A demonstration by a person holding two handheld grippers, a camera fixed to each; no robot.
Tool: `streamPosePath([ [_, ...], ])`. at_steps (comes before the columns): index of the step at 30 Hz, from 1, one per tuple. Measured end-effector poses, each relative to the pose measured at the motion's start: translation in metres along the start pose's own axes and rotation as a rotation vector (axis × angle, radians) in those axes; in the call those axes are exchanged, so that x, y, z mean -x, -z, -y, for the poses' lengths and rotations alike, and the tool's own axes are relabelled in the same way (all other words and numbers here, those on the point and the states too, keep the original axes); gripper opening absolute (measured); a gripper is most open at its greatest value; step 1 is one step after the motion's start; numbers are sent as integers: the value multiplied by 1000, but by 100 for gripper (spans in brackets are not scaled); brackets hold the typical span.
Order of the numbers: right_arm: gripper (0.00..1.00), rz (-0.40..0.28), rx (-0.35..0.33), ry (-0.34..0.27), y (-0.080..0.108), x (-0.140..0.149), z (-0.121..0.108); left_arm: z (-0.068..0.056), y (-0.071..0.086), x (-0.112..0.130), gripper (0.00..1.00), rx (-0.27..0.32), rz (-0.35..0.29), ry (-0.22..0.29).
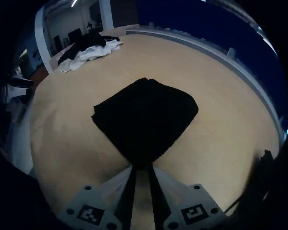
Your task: Fold towel
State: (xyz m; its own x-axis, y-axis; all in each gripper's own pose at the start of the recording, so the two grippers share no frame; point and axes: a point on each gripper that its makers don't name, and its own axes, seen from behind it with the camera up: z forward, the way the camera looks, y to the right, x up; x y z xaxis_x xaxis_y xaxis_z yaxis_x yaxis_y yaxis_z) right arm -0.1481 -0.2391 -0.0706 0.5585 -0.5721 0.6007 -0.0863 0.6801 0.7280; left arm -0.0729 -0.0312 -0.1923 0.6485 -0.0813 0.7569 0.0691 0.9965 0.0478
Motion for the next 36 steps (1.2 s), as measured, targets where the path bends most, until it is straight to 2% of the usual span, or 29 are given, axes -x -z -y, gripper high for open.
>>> streamPosePath([
  [1,18,-1,0,-2,1,-1,0,0,0,0,95,0,0,-1],
  [3,5,-3,2,-6,2,-1,-2,0,-1,0,95,0,0,-3],
  [11,2,-24,9,-4,9,-6,-4,-2,-1,1,95,3,1,-4],
  [17,2,-75,14,15,26,-25,-2,-3,4,-3,95,3,-1,-8],
  [26,2,-205,17,38,77,-91,-3,-4,7,-11,95,5,-19,-10],
  [36,2,-326,26,52,140,-159,-9,-12,8,-24,95,16,-46,-16],
])
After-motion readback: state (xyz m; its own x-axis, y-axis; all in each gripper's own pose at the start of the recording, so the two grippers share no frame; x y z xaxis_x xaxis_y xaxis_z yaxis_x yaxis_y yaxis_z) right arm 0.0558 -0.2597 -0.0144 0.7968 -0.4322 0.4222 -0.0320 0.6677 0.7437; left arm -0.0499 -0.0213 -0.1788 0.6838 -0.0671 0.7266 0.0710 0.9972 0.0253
